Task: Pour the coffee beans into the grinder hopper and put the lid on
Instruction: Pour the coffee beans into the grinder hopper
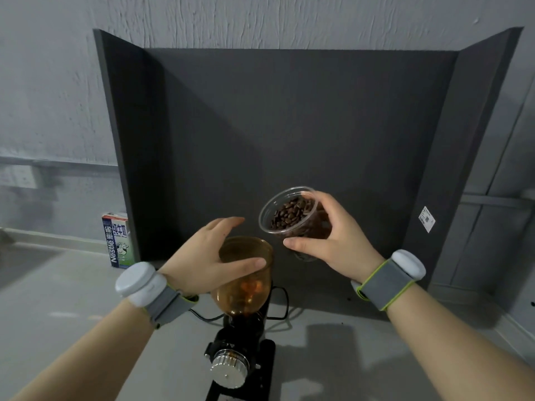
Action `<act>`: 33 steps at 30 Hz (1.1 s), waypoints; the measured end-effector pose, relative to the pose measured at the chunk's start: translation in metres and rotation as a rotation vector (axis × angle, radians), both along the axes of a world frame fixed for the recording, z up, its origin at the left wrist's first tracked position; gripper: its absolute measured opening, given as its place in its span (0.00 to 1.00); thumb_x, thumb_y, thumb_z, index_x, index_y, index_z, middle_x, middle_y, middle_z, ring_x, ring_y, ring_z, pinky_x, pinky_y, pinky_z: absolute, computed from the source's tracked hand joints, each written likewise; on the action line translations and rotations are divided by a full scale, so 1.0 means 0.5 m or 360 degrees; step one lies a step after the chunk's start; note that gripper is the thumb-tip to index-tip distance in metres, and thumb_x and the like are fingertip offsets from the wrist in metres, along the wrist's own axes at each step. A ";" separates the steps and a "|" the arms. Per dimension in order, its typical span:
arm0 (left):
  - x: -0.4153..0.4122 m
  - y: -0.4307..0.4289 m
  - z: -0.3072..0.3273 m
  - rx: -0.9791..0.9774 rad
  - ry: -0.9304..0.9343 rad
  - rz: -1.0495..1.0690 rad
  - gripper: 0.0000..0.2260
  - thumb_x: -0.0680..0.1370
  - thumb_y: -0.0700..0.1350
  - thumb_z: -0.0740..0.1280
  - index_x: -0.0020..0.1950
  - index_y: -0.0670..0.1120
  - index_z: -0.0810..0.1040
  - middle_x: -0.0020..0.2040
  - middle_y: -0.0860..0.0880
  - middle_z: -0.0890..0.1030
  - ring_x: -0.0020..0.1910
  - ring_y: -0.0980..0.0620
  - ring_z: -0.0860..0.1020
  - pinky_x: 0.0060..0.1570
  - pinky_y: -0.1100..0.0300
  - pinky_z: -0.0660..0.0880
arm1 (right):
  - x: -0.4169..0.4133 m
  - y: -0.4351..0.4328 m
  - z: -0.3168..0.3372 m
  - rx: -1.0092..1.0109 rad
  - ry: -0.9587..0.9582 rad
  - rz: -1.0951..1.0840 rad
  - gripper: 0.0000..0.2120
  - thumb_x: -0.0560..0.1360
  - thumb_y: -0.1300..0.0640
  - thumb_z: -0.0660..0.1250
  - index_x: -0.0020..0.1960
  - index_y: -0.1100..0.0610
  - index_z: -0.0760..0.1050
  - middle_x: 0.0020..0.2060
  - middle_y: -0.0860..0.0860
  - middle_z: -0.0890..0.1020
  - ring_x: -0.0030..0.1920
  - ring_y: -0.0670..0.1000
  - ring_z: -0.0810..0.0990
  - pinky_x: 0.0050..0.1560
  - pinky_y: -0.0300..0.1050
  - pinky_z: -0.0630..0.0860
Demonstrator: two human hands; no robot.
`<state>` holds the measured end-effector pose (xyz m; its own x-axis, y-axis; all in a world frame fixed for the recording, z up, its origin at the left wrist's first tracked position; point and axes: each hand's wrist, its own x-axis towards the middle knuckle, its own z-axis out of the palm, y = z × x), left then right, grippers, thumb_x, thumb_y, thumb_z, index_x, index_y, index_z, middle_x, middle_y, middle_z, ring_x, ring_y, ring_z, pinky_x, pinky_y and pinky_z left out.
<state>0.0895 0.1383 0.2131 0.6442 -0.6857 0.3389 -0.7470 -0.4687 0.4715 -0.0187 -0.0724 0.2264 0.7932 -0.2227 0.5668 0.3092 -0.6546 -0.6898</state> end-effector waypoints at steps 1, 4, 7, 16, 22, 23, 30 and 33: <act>0.000 -0.005 -0.003 -0.0005 0.0013 -0.0009 0.52 0.55 0.81 0.57 0.73 0.54 0.58 0.70 0.51 0.68 0.63 0.53 0.72 0.60 0.51 0.74 | 0.000 0.000 0.003 -0.0042 0.0016 -0.0014 0.37 0.58 0.44 0.77 0.64 0.44 0.68 0.61 0.46 0.75 0.63 0.44 0.73 0.65 0.51 0.72; 0.009 -0.010 -0.012 -0.0012 0.0060 -0.0065 0.50 0.56 0.79 0.59 0.72 0.55 0.60 0.68 0.53 0.70 0.61 0.55 0.73 0.60 0.51 0.75 | 0.006 0.011 0.009 -0.0177 0.0055 -0.0061 0.37 0.58 0.43 0.77 0.64 0.43 0.67 0.61 0.45 0.74 0.62 0.42 0.72 0.64 0.46 0.71; 0.018 -0.007 -0.024 -0.0055 0.0095 -0.0152 0.44 0.59 0.76 0.62 0.70 0.55 0.63 0.64 0.55 0.73 0.60 0.56 0.73 0.59 0.52 0.75 | 0.012 0.024 0.015 -0.0288 0.0089 -0.0091 0.35 0.58 0.44 0.77 0.61 0.37 0.65 0.59 0.43 0.73 0.61 0.37 0.71 0.59 0.35 0.68; 0.025 -0.015 -0.044 -0.0302 0.0028 -0.0183 0.34 0.61 0.71 0.66 0.62 0.58 0.67 0.53 0.62 0.74 0.53 0.62 0.74 0.47 0.67 0.72 | 0.022 0.058 0.042 -0.0667 0.0287 -0.0162 0.39 0.60 0.45 0.78 0.66 0.44 0.64 0.57 0.44 0.71 0.57 0.43 0.71 0.55 0.35 0.66; 0.021 -0.016 -0.046 -0.0400 0.0002 -0.0198 0.33 0.61 0.68 0.68 0.60 0.55 0.68 0.51 0.61 0.74 0.52 0.60 0.73 0.47 0.67 0.70 | 0.021 0.084 0.062 -0.0857 0.0388 -0.0175 0.39 0.60 0.45 0.77 0.66 0.44 0.63 0.57 0.45 0.70 0.57 0.45 0.72 0.57 0.42 0.72; 0.022 -0.015 -0.047 -0.0400 -0.0003 -0.0200 0.33 0.61 0.68 0.67 0.60 0.54 0.68 0.51 0.60 0.74 0.53 0.58 0.73 0.48 0.66 0.70 | 0.022 0.089 0.064 -0.0883 0.0396 -0.0177 0.39 0.60 0.45 0.77 0.66 0.44 0.63 0.57 0.45 0.69 0.57 0.45 0.72 0.57 0.43 0.72; 0.023 -0.014 -0.051 -0.0443 -0.0030 -0.0221 0.34 0.61 0.68 0.68 0.61 0.53 0.68 0.54 0.57 0.75 0.56 0.55 0.73 0.53 0.58 0.73 | 0.024 0.107 0.076 -0.1001 0.0473 -0.0234 0.40 0.60 0.46 0.77 0.68 0.46 0.62 0.57 0.45 0.69 0.57 0.47 0.72 0.58 0.48 0.74; 0.022 -0.016 -0.052 -0.0439 -0.0033 -0.0226 0.34 0.62 0.68 0.68 0.62 0.52 0.68 0.55 0.56 0.75 0.56 0.55 0.73 0.54 0.57 0.73 | 0.022 0.112 0.079 -0.1024 0.0461 -0.0247 0.39 0.60 0.47 0.77 0.67 0.45 0.63 0.57 0.45 0.69 0.56 0.47 0.72 0.57 0.47 0.74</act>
